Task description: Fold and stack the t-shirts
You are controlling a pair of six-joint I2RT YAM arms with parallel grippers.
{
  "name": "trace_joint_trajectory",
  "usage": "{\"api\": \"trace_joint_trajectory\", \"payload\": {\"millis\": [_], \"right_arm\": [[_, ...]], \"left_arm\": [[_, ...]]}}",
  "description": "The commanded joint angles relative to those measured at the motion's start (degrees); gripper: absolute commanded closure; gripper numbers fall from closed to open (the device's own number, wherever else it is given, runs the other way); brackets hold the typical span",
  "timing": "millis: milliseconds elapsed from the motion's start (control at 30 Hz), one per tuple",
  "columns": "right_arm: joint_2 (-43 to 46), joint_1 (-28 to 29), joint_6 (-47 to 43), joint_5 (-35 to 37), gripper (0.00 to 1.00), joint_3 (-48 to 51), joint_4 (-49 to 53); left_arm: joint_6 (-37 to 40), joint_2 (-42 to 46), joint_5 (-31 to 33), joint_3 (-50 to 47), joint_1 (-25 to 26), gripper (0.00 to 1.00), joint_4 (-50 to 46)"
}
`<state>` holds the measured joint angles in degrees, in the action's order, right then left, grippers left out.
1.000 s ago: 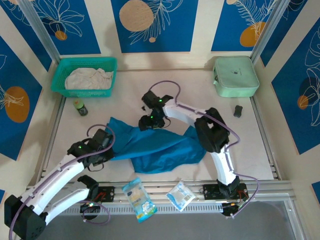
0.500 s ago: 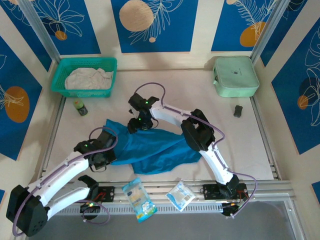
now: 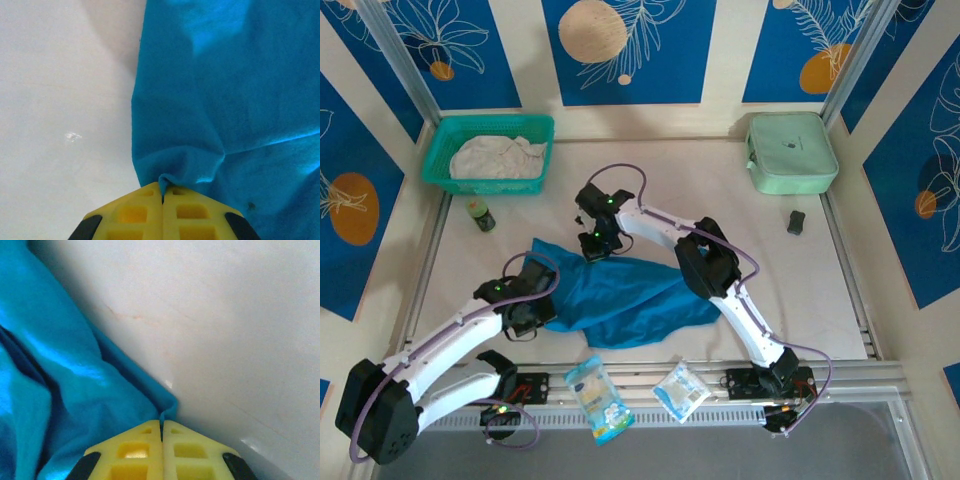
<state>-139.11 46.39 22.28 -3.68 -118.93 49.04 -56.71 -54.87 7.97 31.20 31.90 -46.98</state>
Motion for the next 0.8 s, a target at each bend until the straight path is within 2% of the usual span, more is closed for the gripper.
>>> {"api": "trace_joint_trajectory", "payload": {"millis": [0, 233, 367, 400, 433, 500, 633, 767], "right_arm": [[2.44, -1.24, -0.75, 0.77, 1.0, -2.82, 2.69], [16.02, -4.2, -3.46, 8.93, 1.0, -1.7, 2.95], [20.0, -7.47, -3.96, 9.49, 1.0, 1.49, 1.35], [19.9, -8.52, -3.61, 9.04, 0.92, 1.92, 1.41], [19.32, -9.61, -3.12, 8.45, 0.77, 2.0, 1.75], [18.04, -11.3, -2.19, 7.58, 0.55, 2.42, 1.93], [19.22, -11.96, -0.88, 9.04, 0.41, 6.35, 0.69], [24.08, -12.02, 0.48, 9.6, 0.35, 13.89, -2.8]], "left_arm": [[0.12, 0.28, 0.1, 0.54, 0.52, 1.0, 0.14], [5.64, -0.38, 5.47, 9.28, 0.52, 1.0, -1.53], [11.03, -3.39, 10.12, 17.32, 0.29, 1.0, -0.6], [12.93, -4.97, 10.82, 19.72, 0.18, 1.0, 0.36], [14.78, -6.83, 11.17, 22.13, 0.02, 1.0, 1.52], [18.23, -10.81, 10.67, 26.71, -0.1, 1.0, 4.23], [24.35, -19.01, 9.25, 34.48, -0.08, 1.0, 9.76], [27.78, -24.58, 10.86, 38.47, -0.39, 1.0, 12.96]]}}
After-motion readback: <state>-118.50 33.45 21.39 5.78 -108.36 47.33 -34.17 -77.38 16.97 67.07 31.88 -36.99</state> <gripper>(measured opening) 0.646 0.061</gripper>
